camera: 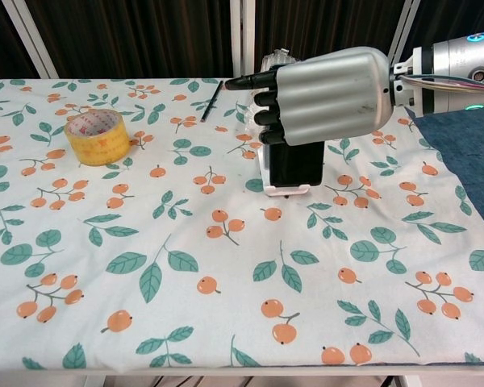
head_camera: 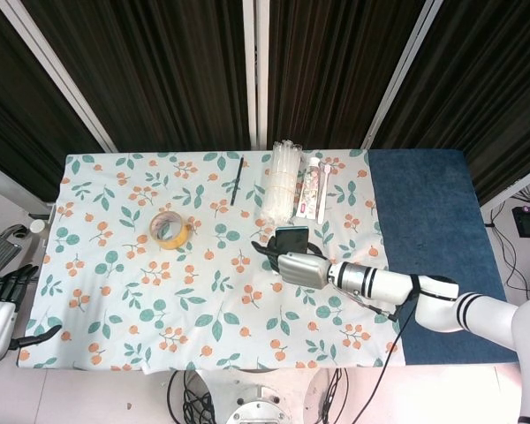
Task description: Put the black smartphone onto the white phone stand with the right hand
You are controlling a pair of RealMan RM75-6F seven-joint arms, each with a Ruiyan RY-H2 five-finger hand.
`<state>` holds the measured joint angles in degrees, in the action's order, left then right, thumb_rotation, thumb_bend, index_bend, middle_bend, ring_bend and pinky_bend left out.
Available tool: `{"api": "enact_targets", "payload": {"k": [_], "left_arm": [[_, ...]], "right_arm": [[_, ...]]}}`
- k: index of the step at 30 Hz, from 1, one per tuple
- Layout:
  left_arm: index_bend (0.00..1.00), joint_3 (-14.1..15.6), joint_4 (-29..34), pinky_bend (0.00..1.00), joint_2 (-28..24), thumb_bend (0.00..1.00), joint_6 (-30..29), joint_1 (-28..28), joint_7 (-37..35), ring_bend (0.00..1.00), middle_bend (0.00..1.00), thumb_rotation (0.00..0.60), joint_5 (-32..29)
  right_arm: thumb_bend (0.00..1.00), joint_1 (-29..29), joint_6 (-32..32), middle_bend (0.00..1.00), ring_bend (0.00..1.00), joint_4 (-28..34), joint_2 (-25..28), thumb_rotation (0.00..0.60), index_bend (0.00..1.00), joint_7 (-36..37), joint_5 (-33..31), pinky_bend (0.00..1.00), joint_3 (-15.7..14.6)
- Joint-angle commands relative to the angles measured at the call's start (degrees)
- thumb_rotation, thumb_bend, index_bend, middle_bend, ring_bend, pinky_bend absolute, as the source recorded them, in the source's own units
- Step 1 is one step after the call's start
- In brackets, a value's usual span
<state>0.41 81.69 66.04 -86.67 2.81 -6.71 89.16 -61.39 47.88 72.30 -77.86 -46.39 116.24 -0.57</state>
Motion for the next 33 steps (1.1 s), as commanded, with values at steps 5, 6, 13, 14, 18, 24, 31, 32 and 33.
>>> {"api": "enact_targets", "payload": {"k": [5,6,13,14,18,24,31,32,33], "left_arm": [[0.06,-0.05,-0.07,0.22,0.03,0.06,-0.1,0.01,-0.13,0.1,0.08,0.427,0.03],[0.06,-0.04,-0.12,0.22,0.04,0.06,-0.12,-0.02,-0.18,0.1,0.08,0.425,0.02],[0.06,0.01,-0.36,0.22,-0.01,0.06,-0.3,-0.24,-0.5,0.11,0.08,0.426,-0.11],[0.06,0.02,-0.41,0.22,0.0,0.06,-0.31,-0.28,-0.54,0.1,0.08,0.426,-0.15],[0.06,0.06,-0.58,0.22,0.05,0.06,-0.34,-0.38,-0.71,0.11,0.08,0.428,-0.19],[0.06,0.08,-0.66,0.22,0.05,0.06,-0.33,-0.41,-0.78,0.11,0.08,0.427,-0.17],[0.06,0.02,-0.49,0.22,0.06,0.06,-0.34,-0.36,-0.54,0.11,0.08,0.429,-0.12],[0.06,0.01,-0.43,0.22,0.05,0.07,-0.35,-0.35,-0.49,0.11,0.08,0.428,-0.1],[0.06,0.0,-0.37,0.22,0.05,0.06,-0.37,-0.35,-0.43,0.11,0.08,0.426,-0.1]], "right_arm": [[0.3,0.15,-0.44,0.21,0.17,0.83,-0.1,0.6,0.14,-0.7,-1.07,0.0,0.62],[0.3,0.14,-0.4,0.21,0.18,0.77,-0.22,0.6,0.14,-0.68,-1.11,0.0,0.59],[0.3,0.05,-0.54,0.2,0.15,0.45,-0.79,0.6,0.14,-0.68,-1.25,0.0,0.29],[0.3,0.1,-0.71,0.19,0.14,0.44,-0.83,0.6,0.13,-0.77,-1.44,0.0,0.3],[0.25,0.77,-2.39,0.05,0.01,1.07,-0.65,0.6,0.01,-3.84,-3.14,0.0,1.13],[0.18,1.48,-3.43,0.0,0.0,2.87,0.1,0.6,0.0,-6.31,-4.81,0.0,1.9],[0.15,2.37,-3.71,0.0,0.0,4.47,1.29,0.6,0.0,-7.83,-6.22,0.0,2.33],[0.15,2.53,-3.37,0.0,0.0,4.73,1.55,0.6,0.0,-7.84,-6.22,0.0,2.35],[0.14,2.79,-2.69,0.0,0.0,5.14,2.0,0.6,0.0,-7.77,-6.2,0.0,2.42]]}}
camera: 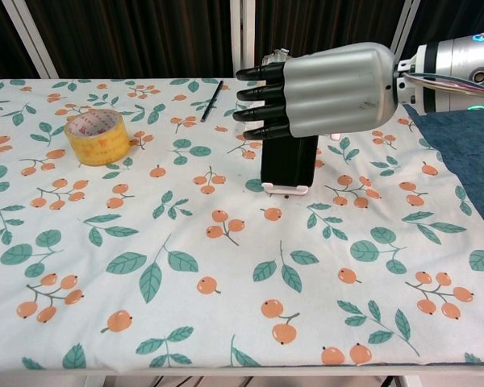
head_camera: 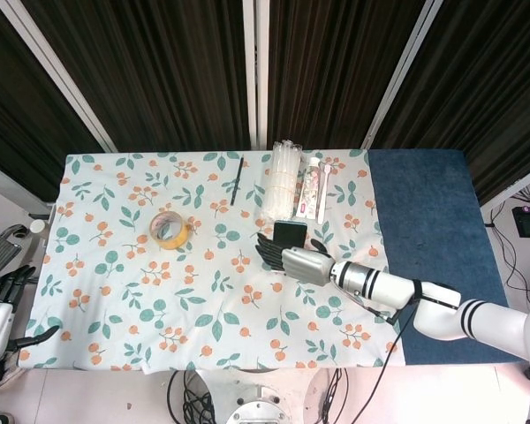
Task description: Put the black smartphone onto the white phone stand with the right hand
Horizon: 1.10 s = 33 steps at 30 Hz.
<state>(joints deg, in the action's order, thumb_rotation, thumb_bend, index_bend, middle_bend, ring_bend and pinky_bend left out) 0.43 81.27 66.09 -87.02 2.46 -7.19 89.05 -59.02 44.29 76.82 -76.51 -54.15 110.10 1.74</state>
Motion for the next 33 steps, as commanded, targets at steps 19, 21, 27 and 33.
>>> {"api": "enact_targets", "payload": {"k": [19,21,27,33], "left_arm": [[0.06,-0.29,1.14,0.22,-0.55,0.06,-1.17,-0.24,0.58,0.11,0.08,0.425,0.42],[0.06,-0.37,1.71,0.22,-0.82,0.06,-1.16,-0.16,1.11,0.11,0.08,0.425,0.43],[0.06,-0.6,3.32,0.22,-1.68,0.06,-0.96,0.28,2.54,0.11,0.08,0.427,0.67],[0.06,-0.72,3.89,0.22,-1.81,0.06,-0.25,0.87,2.99,0.1,0.08,0.427,0.76]], "right_arm": [[0.08,33.62,41.84,0.0,0.0,14.09,14.69,0.6,0.0,30.97,-18.23,0.0,-1.4],[0.08,38.35,43.0,0.0,0.0,14.04,14.67,0.6,0.0,40.26,-23.15,0.0,-2.66],[0.08,47.2,42.65,0.0,0.0,6.37,11.43,0.6,0.0,61.38,-30.17,0.0,-4.61],[0.1,51.79,43.3,0.0,0.0,-5.72,3.06,0.6,0.0,70.99,-30.77,0.0,-4.28]]}}
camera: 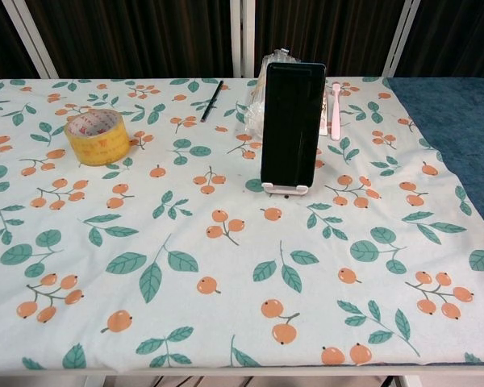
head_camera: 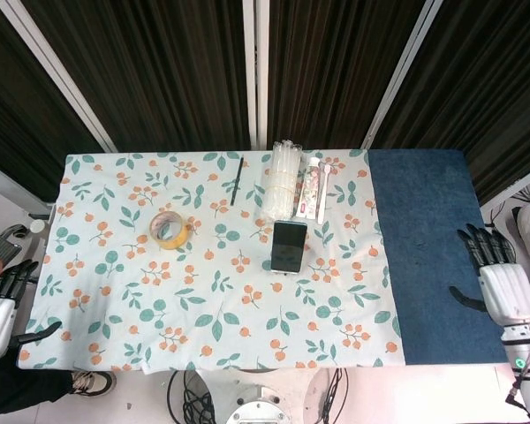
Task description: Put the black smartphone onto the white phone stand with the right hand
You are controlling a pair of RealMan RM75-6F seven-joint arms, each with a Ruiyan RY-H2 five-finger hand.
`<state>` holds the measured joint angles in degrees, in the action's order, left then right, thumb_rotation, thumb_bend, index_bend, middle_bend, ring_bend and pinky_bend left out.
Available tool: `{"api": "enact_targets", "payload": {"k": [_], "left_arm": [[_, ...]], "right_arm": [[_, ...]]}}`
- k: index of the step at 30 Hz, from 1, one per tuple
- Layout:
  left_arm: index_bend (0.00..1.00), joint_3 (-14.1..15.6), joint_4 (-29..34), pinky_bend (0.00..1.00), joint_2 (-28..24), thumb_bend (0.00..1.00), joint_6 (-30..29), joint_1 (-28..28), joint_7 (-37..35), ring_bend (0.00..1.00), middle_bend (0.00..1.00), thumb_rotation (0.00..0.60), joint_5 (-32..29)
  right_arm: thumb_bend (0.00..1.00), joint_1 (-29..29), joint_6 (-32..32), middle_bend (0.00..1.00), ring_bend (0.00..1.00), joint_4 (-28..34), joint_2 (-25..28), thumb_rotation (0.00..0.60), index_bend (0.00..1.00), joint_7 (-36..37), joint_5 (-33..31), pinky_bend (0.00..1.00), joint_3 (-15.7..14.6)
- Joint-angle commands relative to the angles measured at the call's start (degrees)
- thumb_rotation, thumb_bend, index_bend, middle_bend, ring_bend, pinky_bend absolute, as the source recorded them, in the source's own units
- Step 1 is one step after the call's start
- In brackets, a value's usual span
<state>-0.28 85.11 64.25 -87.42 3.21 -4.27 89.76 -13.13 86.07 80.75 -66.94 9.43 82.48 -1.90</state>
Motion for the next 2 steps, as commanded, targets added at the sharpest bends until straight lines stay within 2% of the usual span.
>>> {"api": "enact_targets", "payload": {"k": [1,2], "left_arm": [[0.06,-0.03,0.05,0.22,0.05,0.06,0.23,0.21,0.11,0.11,0.08,0.428,0.08],[0.06,-0.07,0.03,0.22,0.07,0.06,0.27,0.29,0.17,0.11,0.08,0.428,0.11]], "right_arm": [[0.11,6.2,1.6,0.0,0.0,-11.05,-7.53,0.6,0.0,8.42,-3.06,0.0,-0.36],[0.12,6.37,1.51,0.0,0.0,-12.3,-8.33,0.6,0.0,9.21,-2.83,0.0,-0.21]]}}
